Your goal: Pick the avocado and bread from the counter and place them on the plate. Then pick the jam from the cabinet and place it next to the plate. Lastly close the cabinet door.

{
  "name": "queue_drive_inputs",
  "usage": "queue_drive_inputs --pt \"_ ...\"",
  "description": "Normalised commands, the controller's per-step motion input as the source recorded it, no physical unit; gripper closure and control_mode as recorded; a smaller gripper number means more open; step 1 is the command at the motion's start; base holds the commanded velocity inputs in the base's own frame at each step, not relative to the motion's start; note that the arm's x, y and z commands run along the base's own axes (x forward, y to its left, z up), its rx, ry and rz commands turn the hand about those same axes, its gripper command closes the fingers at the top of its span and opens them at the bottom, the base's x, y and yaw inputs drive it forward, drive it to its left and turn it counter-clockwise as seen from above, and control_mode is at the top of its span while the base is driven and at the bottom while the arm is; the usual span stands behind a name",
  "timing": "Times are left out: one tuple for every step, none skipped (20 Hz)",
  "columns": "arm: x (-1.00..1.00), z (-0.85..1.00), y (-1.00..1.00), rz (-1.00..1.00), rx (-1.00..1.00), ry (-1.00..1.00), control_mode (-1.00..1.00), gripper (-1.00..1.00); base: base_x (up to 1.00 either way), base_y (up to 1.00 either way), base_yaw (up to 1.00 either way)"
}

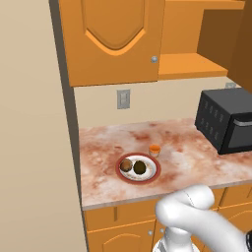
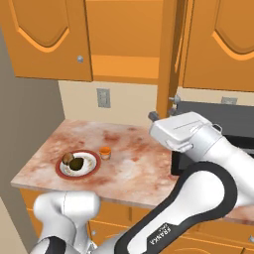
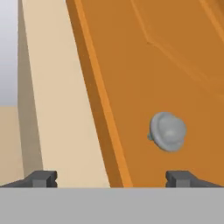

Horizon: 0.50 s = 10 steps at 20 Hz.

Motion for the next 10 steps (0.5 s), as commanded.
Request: queue_drive_inputs --pt "0.60 -0.13 -0.15 0.19 0.06 0.04 -1.00 -1.00 0.00 0.00 0.00" --pt "0.56 -0.09 -0.09 0.18 0.07 0.03 -1.00 -1.00 0.00 0.00 0.00" --pt "0.49 -0.03 0.00 0.15 0.07 0.00 -1.00 -1.00 0.00 0.00 0.00" --pt "0.50 0.00 0.06 0.08 0.05 0.00 -1.00 -1.00 0.00 0.00 0.00" --pt "0.54 0.00 0.37 0.03 0.00 0.00 -1.00 -1.00 0.00 0.00 0.00" --pt "0.51 0.00 0.59 0.00 0.00 0.00 -1.00 -1.00 0.00 0.00 0.00" --pt "0.50 0.00 0.72 0.00 0.00 0.00 -1.00 -1.00 0.00 0.00 0.00" --pt "0.52 0.00 0.85 0.00 0.00 0.00 -1.00 -1.00 0.00 0.00 0.00" --pt "0.54 0.00 1.00 0.00 0.00 0.00 -1.00 -1.00 0.00 0.00 0.00" --pt "0.58 0.00 1.00 0.00 0.00 0.00 -1.00 -1.00 0.00 0.00 0.00"
